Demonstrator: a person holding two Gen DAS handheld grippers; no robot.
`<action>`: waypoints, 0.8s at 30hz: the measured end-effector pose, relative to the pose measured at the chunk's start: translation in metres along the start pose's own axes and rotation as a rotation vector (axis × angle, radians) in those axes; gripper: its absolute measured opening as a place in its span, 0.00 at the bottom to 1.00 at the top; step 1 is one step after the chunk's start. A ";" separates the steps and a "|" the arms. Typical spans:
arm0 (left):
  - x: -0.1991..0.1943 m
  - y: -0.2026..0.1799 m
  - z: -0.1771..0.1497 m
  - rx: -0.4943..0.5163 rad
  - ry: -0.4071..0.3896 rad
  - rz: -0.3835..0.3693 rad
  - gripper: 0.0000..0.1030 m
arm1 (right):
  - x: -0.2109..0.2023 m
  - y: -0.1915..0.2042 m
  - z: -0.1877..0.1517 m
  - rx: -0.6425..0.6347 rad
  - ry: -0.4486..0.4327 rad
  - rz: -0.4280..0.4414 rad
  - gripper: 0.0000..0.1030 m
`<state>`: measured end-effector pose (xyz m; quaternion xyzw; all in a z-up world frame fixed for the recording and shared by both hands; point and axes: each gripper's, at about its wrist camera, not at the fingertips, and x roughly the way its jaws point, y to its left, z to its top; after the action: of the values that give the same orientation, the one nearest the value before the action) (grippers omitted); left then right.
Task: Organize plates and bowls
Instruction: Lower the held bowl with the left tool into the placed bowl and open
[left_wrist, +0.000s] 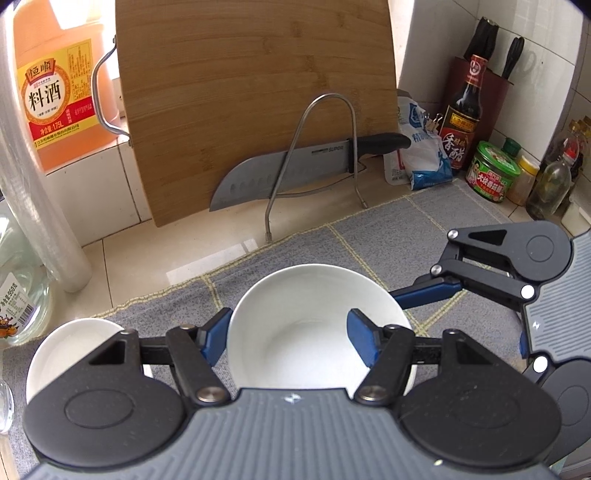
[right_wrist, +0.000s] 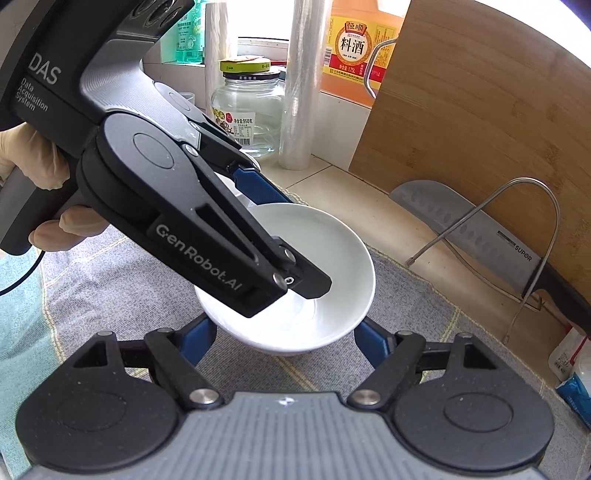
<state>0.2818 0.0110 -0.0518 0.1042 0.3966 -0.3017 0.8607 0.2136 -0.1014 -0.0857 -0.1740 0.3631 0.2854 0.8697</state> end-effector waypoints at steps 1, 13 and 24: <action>-0.003 -0.003 0.000 0.000 -0.002 -0.001 0.64 | -0.004 0.001 -0.001 -0.001 -0.003 0.000 0.82; -0.037 -0.049 -0.011 0.025 -0.016 0.005 0.64 | -0.052 0.020 -0.023 -0.007 -0.021 -0.002 0.82; -0.067 -0.079 -0.024 0.026 -0.043 0.003 0.64 | -0.088 0.039 -0.038 -0.021 -0.040 -0.007 0.82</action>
<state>0.1858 -0.0128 -0.0127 0.1094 0.3740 -0.3076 0.8681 0.1186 -0.1234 -0.0512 -0.1784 0.3420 0.2896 0.8760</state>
